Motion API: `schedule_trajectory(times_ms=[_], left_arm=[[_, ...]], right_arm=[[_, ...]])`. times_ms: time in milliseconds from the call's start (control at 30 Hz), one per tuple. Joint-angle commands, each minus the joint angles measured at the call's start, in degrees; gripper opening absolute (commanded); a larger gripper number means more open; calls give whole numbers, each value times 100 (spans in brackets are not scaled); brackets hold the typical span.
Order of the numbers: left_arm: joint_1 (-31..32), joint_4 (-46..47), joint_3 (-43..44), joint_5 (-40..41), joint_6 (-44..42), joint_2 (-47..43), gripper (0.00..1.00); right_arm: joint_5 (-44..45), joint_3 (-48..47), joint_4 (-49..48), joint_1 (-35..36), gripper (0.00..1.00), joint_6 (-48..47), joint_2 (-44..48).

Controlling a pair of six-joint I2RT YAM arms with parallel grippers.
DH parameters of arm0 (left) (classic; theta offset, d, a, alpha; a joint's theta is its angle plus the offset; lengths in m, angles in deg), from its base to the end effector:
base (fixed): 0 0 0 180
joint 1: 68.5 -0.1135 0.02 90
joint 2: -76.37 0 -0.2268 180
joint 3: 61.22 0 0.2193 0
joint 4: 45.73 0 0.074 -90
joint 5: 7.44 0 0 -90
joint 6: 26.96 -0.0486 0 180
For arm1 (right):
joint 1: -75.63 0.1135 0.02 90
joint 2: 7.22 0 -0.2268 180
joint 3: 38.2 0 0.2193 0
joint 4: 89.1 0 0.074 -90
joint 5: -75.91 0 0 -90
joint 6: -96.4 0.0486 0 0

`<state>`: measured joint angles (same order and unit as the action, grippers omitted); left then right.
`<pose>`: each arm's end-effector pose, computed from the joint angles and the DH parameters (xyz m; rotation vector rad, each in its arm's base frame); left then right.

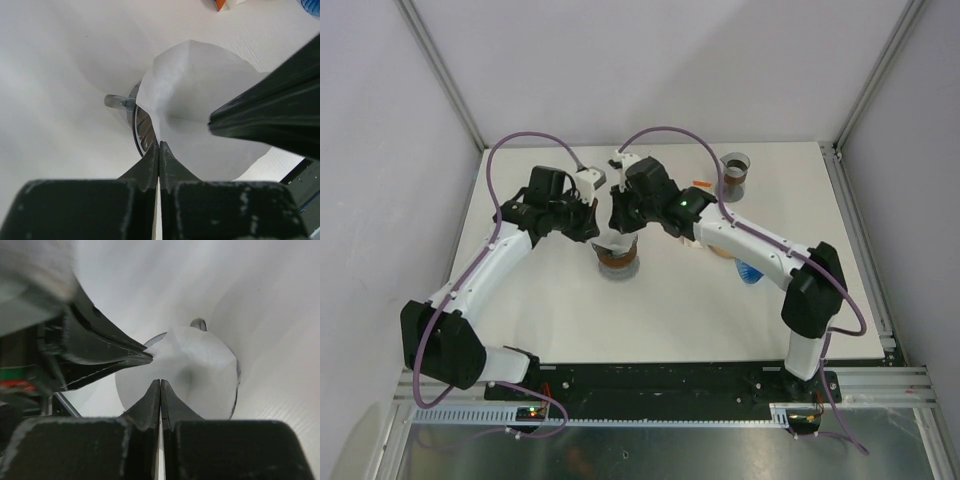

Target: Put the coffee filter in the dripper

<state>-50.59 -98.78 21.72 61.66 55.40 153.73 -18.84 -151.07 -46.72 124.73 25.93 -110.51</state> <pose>0.2510 -0.0993 0.2681 0.6944 2.2883 -0.5212 0.2532 0.2984 0.3044 -0.6222 2.1585 0.7672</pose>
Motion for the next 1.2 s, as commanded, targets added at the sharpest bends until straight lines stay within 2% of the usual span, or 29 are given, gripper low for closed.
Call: schedule_trajectory(times_ms=[0, 167, 333, 467, 700, 1000, 1167], left_arm=[[-29, 180, 48, -137, -101, 16, 1], [-53, 224, 111, -107, -105, -36, 12], [-184, 285, 175, -113, -74, -68, 31], [-331, 303, 272, -277, -28, -135, 38], [-737, 339, 410, -679, 75, -234, 58], [-1635, 395, 377, -1146, 210, -374, 71], [-1744, 402, 180, -1072, 102, -536, 76]], right_arm=[[-505, 93, -128, 33, 0, 158, -273], [-220, -75, 301, 140, 0, -37, -513], [63, -89, 511, 182, 0, -162, -591], [311, -195, 750, 209, 0, -260, -661], [585, -501, 1042, 289, 0, -433, -803], [1449, -2195, 2513, 511, 0, -950, -1765], [1618, -2762, 3014, 656, 0, -1182, -2145]])
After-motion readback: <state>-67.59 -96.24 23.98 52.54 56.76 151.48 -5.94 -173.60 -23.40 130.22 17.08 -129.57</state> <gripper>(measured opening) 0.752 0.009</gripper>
